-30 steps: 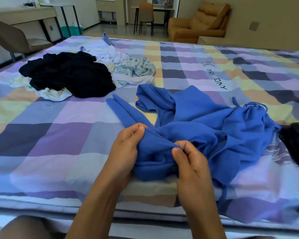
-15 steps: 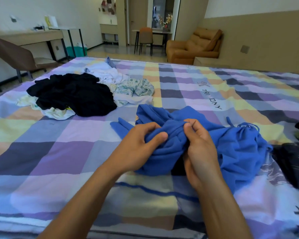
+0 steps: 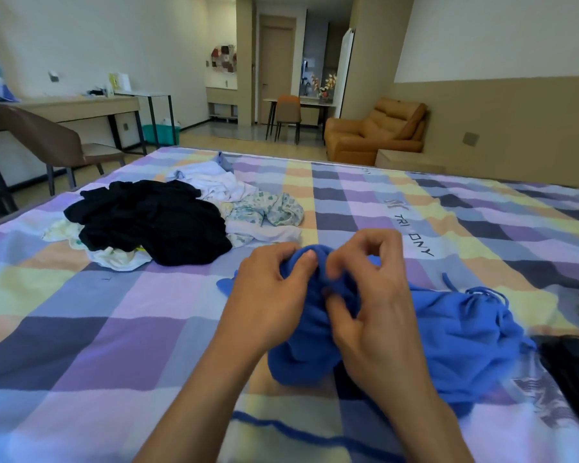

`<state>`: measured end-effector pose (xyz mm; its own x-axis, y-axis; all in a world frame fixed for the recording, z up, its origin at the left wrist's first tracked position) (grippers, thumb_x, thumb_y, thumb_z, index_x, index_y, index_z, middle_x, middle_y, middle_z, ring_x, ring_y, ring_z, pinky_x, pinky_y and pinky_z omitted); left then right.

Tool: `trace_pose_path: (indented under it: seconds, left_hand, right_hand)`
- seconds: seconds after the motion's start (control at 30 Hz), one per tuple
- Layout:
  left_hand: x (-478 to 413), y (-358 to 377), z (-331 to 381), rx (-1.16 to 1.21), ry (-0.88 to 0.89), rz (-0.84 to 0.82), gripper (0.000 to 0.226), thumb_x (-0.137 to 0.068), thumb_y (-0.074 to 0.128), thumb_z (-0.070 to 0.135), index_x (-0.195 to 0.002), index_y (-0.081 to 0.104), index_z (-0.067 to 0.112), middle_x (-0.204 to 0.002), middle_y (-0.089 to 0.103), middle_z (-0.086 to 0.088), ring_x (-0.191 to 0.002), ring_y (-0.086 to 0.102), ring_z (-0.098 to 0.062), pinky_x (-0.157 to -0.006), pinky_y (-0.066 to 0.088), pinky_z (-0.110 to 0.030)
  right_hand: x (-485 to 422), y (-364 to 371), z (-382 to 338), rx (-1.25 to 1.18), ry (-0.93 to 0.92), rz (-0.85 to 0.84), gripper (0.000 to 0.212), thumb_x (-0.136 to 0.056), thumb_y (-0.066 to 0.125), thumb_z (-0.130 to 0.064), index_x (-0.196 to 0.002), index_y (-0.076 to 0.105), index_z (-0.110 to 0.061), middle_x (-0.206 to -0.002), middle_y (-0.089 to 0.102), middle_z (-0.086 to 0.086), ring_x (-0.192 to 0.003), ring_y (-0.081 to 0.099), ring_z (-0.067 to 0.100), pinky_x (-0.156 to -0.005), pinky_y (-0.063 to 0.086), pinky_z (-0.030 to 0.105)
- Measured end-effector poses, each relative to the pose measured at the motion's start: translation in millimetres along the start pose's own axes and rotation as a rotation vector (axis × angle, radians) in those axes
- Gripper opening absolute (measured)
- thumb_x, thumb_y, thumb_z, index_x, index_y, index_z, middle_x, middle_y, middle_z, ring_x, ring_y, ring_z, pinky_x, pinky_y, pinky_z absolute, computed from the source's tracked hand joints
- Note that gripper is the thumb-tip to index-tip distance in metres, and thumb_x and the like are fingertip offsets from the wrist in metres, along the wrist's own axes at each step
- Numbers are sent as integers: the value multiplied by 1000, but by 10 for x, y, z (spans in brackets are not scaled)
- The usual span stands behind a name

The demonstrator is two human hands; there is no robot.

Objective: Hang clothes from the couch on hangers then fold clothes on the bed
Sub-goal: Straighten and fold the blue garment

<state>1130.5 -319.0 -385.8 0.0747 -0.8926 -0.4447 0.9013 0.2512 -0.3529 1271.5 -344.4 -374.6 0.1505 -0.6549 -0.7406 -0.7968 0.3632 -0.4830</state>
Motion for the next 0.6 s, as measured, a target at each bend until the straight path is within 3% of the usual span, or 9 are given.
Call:
trace_pose_path:
  seconds: [0.13, 0.27, 0.37, 0.5, 0.6]
  left_hand:
    - [449, 13, 94, 113, -14, 81, 39, -89, 49, 43, -75, 57, 8, -67, 53, -10, -61, 47, -21, -58, 42, -39]
    - [663, 107, 57, 324, -126, 101, 34, -90, 51, 43, -86, 67, 13, -81, 70, -6, -83, 68, -28, -78, 56, -50]
    - [619, 82, 30, 408, -188, 46, 29, -92, 53, 43, -90, 73, 21, -90, 75, -8, -90, 72, -29, -86, 55, -59]
    - [558, 20, 108, 421, -156, 13, 24, -104, 55, 30, -95, 76, 23, -94, 76, -8, -93, 72, -31, -87, 56, -54]
    - [552, 16, 149, 408, -124, -21, 25, -103, 55, 33, -95, 76, 21, -93, 75, -12, -93, 71, -35, -85, 56, -51]
  right_hand:
    - [308, -33, -45, -2, 14, 152, 34, -69, 51, 6, -82, 58, -25, -123, 44, -2, -105, 58, 21, -73, 49, 39]
    - [503, -154, -157, -58, -64, 332, 35, -75, 46, 15, -78, 56, -19, -118, 44, 1, -98, 58, 30, -78, 45, 40]
    - [499, -202, -273, 22, -194, 222, 22, -85, 50, 3, -73, 63, -10, -121, 49, 4, -106, 54, 31, -82, 42, 43]
    - [395, -194, -182, 177, -131, -21, 28, -80, 59, -14, -105, 66, -25, -127, 53, -2, -116, 54, 24, -85, 47, 46]
    - [403, -165, -118, 328, -74, -138, 33, -75, 60, -40, -107, 60, -36, -121, 52, -12, -110, 52, 17, -81, 44, 39]
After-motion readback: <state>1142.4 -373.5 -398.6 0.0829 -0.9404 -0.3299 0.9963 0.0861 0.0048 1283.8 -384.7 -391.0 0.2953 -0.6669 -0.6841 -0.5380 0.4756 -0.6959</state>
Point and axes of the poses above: each hand's wrist, its own x-axis away from the middle knuckle, its own y-axis out of the palm, z = x × y, the point moved 5 cm from there along -x, towards the middle knuckle
